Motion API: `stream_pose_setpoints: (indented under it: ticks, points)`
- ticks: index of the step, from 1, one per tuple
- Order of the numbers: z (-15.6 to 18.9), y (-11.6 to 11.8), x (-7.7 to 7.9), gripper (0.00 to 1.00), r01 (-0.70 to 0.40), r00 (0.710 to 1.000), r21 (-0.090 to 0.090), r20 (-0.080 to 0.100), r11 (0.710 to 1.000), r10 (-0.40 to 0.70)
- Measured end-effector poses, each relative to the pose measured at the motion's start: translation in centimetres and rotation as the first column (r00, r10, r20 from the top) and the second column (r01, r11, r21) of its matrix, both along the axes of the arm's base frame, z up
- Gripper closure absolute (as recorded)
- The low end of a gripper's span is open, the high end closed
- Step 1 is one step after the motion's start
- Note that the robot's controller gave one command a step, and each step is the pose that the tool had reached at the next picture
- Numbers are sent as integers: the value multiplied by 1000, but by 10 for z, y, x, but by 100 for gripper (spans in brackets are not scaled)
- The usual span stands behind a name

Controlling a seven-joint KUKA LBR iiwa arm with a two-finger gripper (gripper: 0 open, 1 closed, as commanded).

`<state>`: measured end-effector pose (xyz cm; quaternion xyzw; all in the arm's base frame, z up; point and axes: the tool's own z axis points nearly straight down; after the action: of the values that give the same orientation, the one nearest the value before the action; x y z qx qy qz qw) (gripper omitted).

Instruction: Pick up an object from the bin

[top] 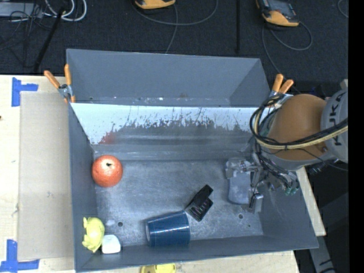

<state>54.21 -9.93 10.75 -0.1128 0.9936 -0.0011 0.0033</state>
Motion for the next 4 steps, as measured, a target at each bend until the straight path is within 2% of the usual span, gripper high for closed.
stream_pose_setpoints:
  ticks: [1, 2, 3, 4]
  points:
    - [-28, 18, 5, 0, -44, 999, 3, -4, 999, 44]
    - [-32, 46, 17, 0, -236, 972, 2, -7, 972, 236]
    - [-35, 67, 4, 0, -517, 856, 2, -6, 856, 517]
    - [-37, 103, 9, 100, -536, 844, 2, -5, 844, 536]
